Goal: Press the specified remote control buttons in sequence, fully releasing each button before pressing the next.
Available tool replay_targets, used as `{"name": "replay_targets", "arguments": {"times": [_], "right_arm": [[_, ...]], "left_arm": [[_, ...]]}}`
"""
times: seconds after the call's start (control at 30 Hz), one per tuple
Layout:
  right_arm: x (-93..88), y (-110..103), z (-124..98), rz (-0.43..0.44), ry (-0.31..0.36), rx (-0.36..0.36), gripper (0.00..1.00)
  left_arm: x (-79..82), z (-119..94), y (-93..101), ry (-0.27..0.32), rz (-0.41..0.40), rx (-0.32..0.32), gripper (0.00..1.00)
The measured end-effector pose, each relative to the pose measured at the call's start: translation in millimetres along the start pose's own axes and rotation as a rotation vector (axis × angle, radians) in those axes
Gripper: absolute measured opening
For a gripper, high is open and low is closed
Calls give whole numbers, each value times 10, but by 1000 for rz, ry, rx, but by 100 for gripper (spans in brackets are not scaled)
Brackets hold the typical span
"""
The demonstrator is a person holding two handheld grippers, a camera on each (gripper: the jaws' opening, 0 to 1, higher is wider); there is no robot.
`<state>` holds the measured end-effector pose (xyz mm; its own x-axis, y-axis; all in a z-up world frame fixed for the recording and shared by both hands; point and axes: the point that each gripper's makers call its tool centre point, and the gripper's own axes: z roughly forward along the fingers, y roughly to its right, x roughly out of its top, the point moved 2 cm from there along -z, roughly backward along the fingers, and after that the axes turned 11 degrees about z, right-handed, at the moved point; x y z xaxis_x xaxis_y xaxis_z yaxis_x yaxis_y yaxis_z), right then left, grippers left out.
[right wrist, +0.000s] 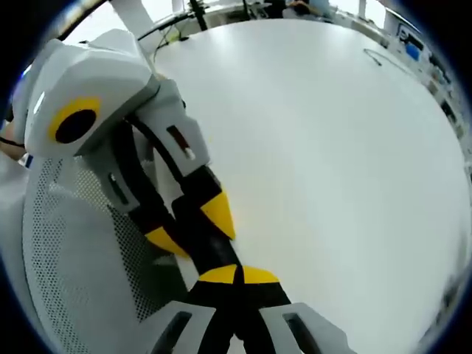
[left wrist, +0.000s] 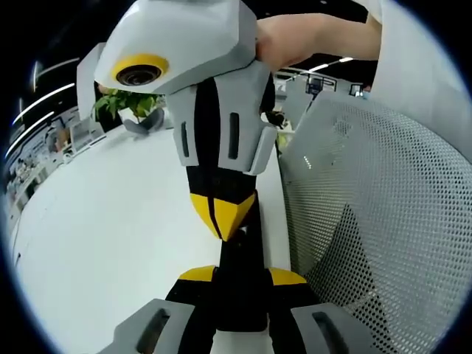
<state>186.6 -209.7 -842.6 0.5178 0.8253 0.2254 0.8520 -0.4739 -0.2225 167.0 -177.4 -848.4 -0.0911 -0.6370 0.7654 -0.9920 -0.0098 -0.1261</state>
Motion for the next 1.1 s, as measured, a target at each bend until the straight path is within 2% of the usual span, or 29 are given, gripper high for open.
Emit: {"name": "replay_targets", "arguments": {"times": [0.2,0.43,0.57,0.83,0.93,1.1], "right_arm": [[-12,-9,-7,-37,56,-48,0],[-18,-45,-12,-156,187,-184,0],[-38,-47,-10,-155,244,-213,0],[-35,-59,-30,-139,253,-176,0],[-46,-167,-59,-161,239,-147,0],[-55,-261,-82,-154,263,-123,0]], "left_arm": [[1,-1,0,3,0,-1,25],[-2,-2,-3,4,-5,0,25],[-3,0,-1,6,-5,1,25],[0,-6,5,10,-6,-1,25],[-1,-4,5,7,-7,1,25],[-3,-9,6,12,-3,-2,25]]}}
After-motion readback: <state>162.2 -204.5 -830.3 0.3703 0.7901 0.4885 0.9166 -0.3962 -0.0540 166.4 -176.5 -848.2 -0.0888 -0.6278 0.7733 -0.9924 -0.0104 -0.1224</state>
